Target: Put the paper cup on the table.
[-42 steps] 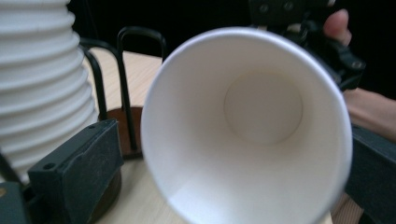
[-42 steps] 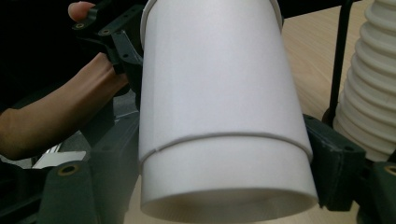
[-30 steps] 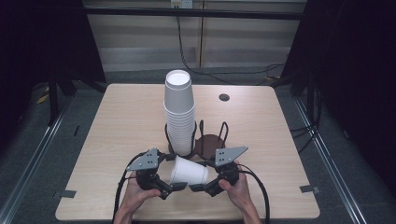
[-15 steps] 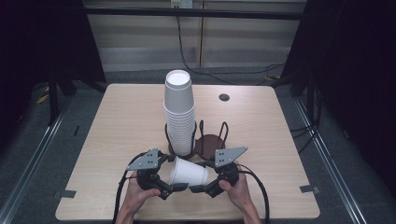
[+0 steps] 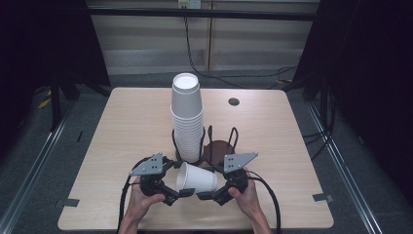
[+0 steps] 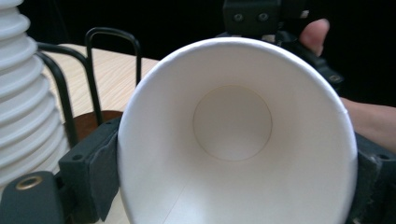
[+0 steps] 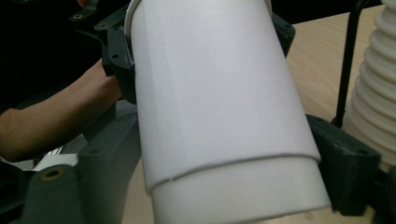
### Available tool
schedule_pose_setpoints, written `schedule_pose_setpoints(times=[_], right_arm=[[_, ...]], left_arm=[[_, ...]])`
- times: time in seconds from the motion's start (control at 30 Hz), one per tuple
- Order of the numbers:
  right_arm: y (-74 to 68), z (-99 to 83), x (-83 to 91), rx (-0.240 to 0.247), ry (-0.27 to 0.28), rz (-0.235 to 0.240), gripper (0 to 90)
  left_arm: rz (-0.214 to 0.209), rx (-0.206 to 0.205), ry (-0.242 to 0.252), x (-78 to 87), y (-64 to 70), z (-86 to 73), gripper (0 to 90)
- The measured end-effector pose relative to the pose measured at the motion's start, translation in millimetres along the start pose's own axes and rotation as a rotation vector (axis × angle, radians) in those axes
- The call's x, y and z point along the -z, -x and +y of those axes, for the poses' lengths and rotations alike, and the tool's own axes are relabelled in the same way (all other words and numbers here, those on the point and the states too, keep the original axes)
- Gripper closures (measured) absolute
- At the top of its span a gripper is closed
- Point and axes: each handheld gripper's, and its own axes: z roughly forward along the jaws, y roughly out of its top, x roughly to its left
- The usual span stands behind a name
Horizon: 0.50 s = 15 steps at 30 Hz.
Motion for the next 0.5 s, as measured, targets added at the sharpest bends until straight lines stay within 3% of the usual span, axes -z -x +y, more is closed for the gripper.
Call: schedule_pose_setpoints(times=[0.2,0.27,0.37,0.5], right_arm=[[-3.1,-3.0,2.0,0.002,0.032,-0.054,12.9],[-4.9,-3.4,5.5,0.001,0.050,-0.100,12.9],[-6.7,-6.6,14.4,-0.015,0.107,-0.128,12.8],[-6.2,-13.9,21.4,-0.029,0.124,-0.192,12.8]], left_arm=[[0.007,0.013,-0.011,2.3,-1.4,-0.6,10.2],[0.035,0.016,-0.031,6.0,-1.7,-0.1,10.2],[0.065,0.017,-0.033,12.9,-3.3,-1.2,10.2],[0.077,0.032,-0.038,20.2,-5.9,-3.8,10.2]])
